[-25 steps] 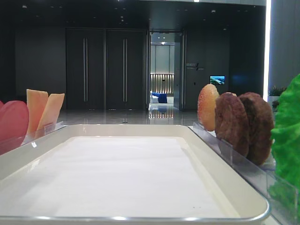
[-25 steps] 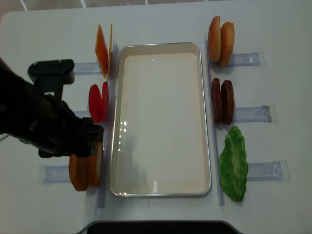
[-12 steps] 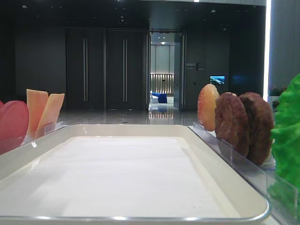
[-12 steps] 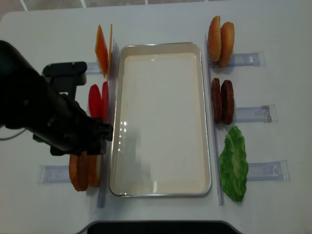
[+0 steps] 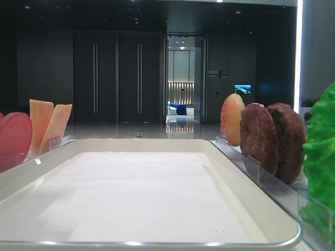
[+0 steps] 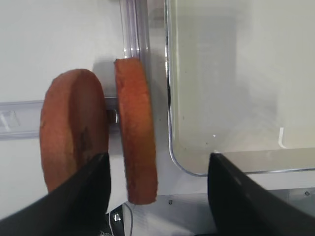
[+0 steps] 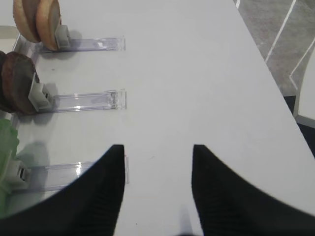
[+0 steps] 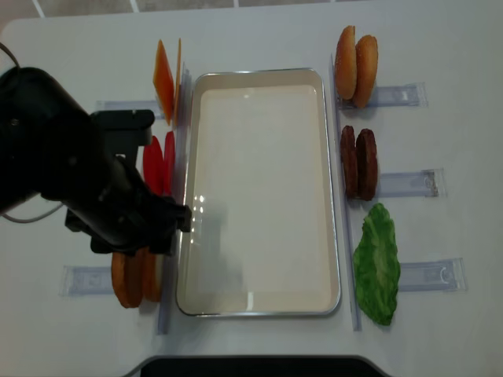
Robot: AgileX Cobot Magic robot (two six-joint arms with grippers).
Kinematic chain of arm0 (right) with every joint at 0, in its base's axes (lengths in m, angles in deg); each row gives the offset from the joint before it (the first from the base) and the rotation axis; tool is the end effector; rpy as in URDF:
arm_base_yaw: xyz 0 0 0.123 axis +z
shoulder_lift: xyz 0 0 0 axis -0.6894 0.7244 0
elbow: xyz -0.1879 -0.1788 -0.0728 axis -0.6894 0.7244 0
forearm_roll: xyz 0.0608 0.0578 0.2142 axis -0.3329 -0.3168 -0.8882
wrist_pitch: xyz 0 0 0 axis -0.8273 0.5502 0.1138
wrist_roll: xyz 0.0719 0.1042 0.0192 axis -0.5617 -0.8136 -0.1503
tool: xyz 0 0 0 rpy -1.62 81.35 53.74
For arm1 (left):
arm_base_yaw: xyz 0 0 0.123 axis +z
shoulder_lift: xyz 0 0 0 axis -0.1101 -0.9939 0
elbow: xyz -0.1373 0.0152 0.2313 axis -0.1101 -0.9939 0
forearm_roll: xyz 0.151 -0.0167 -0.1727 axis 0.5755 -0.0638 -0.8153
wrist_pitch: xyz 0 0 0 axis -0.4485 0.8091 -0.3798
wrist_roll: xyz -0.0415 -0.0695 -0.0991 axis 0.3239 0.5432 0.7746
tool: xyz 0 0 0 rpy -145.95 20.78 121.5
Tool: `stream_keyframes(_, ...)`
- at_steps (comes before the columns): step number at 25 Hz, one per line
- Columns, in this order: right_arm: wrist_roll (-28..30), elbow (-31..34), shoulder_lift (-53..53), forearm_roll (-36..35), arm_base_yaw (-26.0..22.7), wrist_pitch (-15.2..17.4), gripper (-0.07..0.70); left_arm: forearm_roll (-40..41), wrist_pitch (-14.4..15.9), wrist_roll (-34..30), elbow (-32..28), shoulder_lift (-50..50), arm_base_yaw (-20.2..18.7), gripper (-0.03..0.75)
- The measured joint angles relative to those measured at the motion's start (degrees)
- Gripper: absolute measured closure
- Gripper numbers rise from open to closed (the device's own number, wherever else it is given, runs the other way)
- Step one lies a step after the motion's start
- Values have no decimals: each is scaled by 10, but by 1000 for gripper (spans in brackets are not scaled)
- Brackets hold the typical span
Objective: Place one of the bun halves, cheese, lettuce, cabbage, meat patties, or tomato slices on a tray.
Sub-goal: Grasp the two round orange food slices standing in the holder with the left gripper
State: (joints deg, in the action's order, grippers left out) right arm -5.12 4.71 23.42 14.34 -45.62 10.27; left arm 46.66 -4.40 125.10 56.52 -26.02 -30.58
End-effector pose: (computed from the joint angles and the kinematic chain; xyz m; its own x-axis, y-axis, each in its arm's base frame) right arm 0.0184 -0.0007 0.2437 -0.5070 -0.0123 -0.8618 0.0202 0.9995 -0.0261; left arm 0.1791 -0.1212 0.1938 -0.9840 0.0277 -0.1763 0.0323 0.9992 -0.0229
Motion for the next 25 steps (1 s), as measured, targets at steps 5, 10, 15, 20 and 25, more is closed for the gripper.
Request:
stream_keyframes(5,0,0,0,0,0,0,323,14,2,2,0,-12,0,242)
stream_keyframes(10,0,0,0,0,0,0,323,19,2,3,0,-31,0,242)
stream_keyframes(15,0,0,0,0,0,0,323,25,-4,3,0,-47,0,242)
stream_keyframes(20,0,0,0,0,0,0,323,27,-8,3,0,-57,0,242)
stream_keyframes(25,0,0,0,0,0,0,323,31,-9,3,0,-62,0,242)
